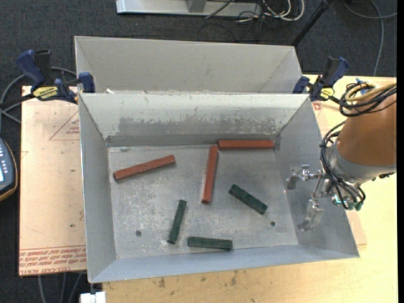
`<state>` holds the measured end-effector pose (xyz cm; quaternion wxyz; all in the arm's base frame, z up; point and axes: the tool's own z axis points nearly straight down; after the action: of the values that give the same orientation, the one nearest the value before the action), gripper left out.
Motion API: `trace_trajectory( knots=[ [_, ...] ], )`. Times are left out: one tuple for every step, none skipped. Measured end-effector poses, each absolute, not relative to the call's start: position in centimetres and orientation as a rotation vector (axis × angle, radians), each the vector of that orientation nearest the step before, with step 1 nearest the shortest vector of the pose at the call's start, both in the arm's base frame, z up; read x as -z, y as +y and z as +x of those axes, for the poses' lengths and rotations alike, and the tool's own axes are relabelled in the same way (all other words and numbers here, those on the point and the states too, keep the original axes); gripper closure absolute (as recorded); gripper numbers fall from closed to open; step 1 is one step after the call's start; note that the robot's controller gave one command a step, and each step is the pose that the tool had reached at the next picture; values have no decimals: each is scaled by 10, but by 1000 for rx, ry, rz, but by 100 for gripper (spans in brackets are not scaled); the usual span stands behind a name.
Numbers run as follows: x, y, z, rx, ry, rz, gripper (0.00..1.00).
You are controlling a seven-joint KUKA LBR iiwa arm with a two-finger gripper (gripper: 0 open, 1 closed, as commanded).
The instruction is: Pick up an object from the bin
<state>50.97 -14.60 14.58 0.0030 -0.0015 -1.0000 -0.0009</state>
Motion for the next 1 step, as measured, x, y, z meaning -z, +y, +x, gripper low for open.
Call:
trace_trajectory(
  knots=[
    [-66,-84,553,7,-3135,162,0]
  ],
)
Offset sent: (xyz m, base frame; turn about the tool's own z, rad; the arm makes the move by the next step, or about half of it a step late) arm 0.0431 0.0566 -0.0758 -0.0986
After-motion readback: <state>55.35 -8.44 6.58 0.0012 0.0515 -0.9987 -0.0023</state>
